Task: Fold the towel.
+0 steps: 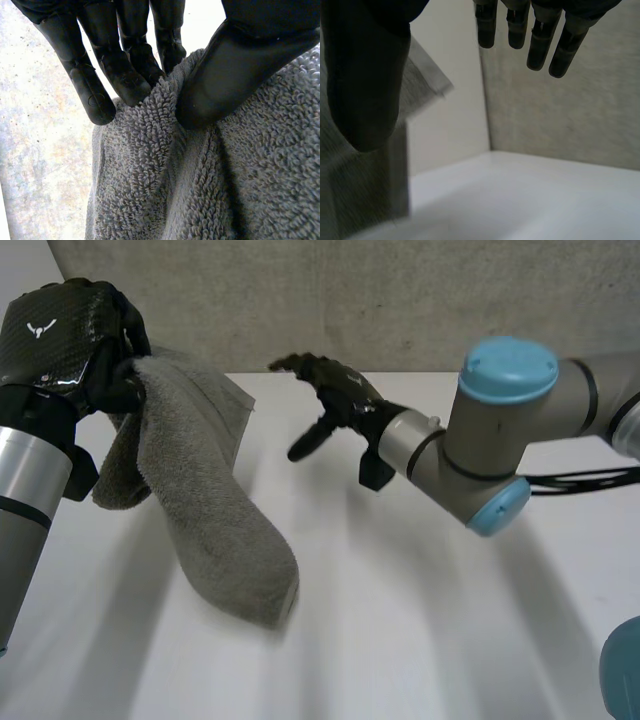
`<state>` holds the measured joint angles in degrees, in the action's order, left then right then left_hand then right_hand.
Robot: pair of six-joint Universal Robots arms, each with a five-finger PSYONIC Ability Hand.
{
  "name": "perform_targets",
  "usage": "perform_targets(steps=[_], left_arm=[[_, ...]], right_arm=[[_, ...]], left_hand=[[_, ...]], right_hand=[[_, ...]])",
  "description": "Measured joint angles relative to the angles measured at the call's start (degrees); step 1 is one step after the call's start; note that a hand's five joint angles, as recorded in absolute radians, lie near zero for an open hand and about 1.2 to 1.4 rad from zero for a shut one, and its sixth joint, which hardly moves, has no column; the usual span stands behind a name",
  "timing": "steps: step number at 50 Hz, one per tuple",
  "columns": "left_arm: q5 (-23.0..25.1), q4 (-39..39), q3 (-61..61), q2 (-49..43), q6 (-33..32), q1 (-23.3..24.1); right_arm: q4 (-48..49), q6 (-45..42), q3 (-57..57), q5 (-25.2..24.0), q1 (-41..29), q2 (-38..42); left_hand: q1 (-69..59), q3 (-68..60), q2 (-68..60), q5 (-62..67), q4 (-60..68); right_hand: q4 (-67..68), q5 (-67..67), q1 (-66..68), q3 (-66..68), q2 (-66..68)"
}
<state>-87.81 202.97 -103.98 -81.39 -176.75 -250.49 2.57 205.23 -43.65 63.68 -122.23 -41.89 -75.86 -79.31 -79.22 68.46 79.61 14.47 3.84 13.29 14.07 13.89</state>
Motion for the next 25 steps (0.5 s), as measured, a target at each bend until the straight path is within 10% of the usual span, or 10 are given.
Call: perform_targets(steps=[9,25], left_arm=[[0.04,-0.04,-0.06,0.18,0.0,0.37],[6.26,0.31,-1.53,1.36,2.76,0.96]], right_arm=[[-5.63,5.66,11.23,-8.1,-0.94,3.06],[-11.36,11.71,23.59,-8.38,-3.87,12.58]], left_hand=[[0.0,0.0,0.0,0.0,0.0],[0.0,-0.01,0.0,0.0,0.02]], right_hand=[[0.0,0.0,0.0,0.0,0.0],[9.03,10.44,10.14,9.28,9.79]])
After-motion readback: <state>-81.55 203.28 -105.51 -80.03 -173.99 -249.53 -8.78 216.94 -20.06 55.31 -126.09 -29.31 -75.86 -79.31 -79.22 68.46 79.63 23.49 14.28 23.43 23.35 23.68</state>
